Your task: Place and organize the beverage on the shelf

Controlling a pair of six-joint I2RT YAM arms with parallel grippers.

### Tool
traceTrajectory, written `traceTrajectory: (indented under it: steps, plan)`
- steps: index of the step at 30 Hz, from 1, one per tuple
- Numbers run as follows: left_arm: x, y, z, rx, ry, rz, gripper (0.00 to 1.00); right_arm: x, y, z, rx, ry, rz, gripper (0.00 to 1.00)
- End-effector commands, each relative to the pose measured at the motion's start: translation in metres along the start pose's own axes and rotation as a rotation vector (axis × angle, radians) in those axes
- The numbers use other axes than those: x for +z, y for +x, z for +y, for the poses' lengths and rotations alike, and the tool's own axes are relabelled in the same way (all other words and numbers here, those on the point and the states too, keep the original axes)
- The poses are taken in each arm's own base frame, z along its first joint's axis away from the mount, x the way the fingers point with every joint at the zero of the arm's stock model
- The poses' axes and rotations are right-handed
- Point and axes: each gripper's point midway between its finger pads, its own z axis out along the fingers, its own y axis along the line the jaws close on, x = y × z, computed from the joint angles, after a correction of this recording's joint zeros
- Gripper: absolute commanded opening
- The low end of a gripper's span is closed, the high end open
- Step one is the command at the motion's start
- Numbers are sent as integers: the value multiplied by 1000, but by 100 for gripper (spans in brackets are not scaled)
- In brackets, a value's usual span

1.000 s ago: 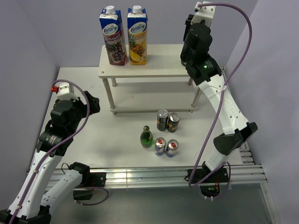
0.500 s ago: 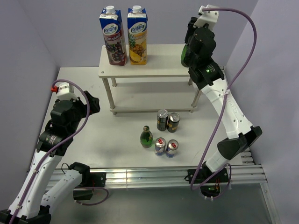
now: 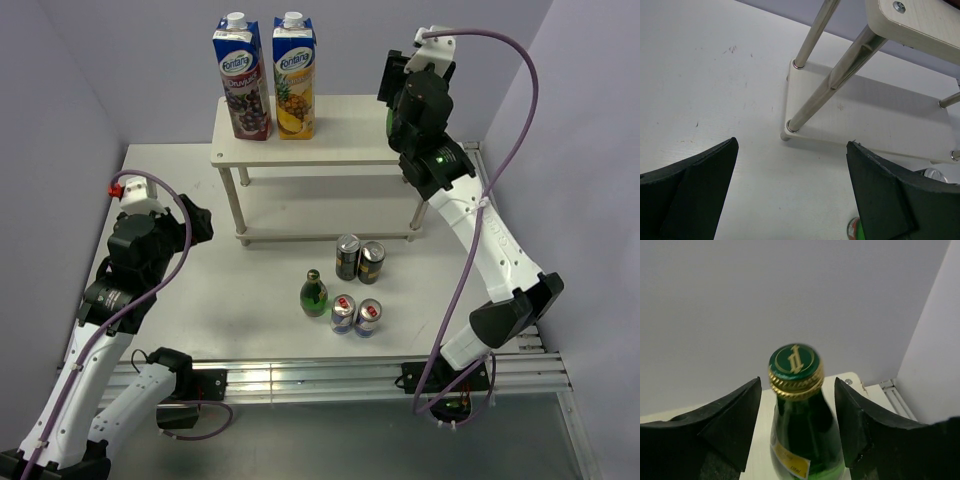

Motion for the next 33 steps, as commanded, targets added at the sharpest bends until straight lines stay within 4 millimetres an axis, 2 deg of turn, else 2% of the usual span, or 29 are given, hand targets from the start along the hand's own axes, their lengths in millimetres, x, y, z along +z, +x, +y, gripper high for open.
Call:
traceTrajectory:
  steps: [1, 5, 6, 8, 19, 25, 28, 30, 31, 32, 33]
  plan:
    - [0, -8, -2, 6, 10, -31, 97, -6, 0, 7, 11, -27, 4, 69]
    - [0, -9, -2, 3, 10, -34, 97, -8, 1, 8, 9, -21, 9, 75]
    - [0, -9, -2, 4, 10, -34, 97, -9, 2, 6, 12, -15, 11, 88]
    - [0, -9, -1, 4, 9, -35, 97, -12, 0, 5, 14, -12, 13, 100]
    - [1, -10, 0, 3, 8, -32, 97, -41, 3, -7, 36, 24, 35, 100]
    - [3, -9, 2, 2, 1, -28, 97, -67, 17, -22, 86, 51, 58, 100]
    - [4, -10, 4, -1, -6, -29, 97, -93, 24, -32, 123, 51, 69, 100]
    - [5, -10, 5, -2, -8, -28, 97, -122, 32, -28, 145, 3, 75, 100]
    - [6, -10, 6, -3, -11, -27, 97, -137, 28, -30, 169, -17, 67, 100]
    - [6, -10, 6, -3, -13, -27, 97, -159, 48, -6, 129, -108, 102, 100]
    - [7, -8, 8, -1, -21, -18, 97, -173, 58, 3, 115, -154, 120, 100]
